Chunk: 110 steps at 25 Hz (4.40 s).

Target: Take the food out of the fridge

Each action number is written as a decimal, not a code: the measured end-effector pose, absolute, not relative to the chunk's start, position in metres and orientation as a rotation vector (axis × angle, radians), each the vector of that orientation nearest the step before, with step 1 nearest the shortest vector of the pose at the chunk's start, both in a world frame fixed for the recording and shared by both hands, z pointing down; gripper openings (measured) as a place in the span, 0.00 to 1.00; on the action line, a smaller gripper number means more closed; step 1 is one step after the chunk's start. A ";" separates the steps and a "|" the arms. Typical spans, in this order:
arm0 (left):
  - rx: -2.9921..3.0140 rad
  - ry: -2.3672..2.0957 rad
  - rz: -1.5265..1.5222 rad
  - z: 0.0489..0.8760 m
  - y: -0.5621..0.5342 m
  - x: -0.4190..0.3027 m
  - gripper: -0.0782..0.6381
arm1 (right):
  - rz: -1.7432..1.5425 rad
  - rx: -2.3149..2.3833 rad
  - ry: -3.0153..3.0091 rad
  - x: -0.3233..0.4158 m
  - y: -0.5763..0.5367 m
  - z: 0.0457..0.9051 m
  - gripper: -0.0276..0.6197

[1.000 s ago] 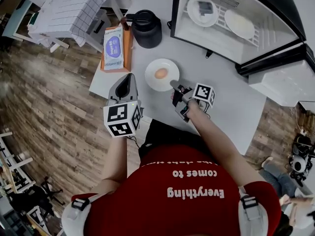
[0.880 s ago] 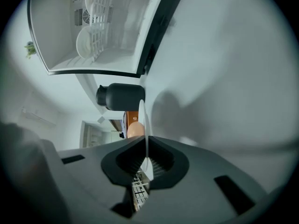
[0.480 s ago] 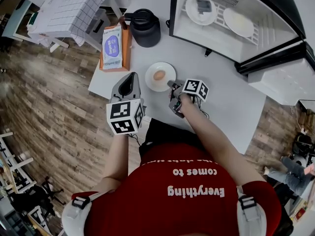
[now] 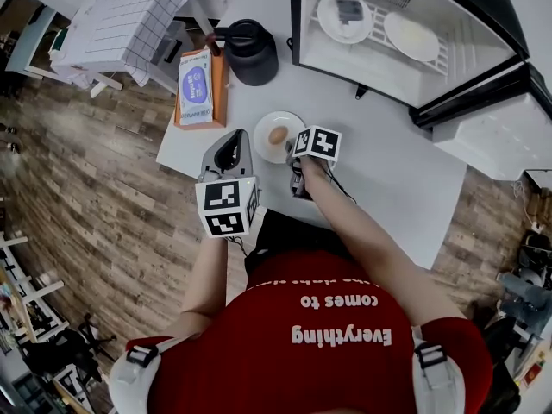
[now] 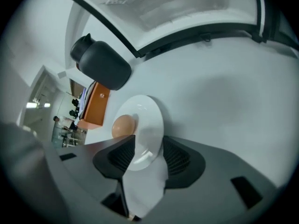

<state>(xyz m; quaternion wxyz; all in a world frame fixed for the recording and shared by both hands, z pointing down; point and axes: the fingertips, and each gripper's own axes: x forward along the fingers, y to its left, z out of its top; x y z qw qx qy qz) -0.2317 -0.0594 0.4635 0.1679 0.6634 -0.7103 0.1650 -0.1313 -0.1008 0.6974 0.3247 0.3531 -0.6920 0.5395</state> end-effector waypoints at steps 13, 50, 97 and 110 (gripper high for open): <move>1.930 -2.009 0.547 0.458 -0.070 -0.221 0.12 | 1.515 0.915 -2.121 -0.100 -0.128 0.619 0.11; 2.072 -1.740 0.565 0.489 -0.141 -0.165 0.12 | 1.717 0.732 -2.781 -0.030 -0.173 0.512 0.06; 2.202 -1.657 0.552 0.478 -0.143 -0.141 0.12 | 2.522 1.392 -2.596 0.076 -0.352 0.469 0.08; 2.221 -1.661 0.543 0.472 -0.142 -0.140 0.12 | 2.466 1.183 -2.742 0.082 -0.297 0.456 0.08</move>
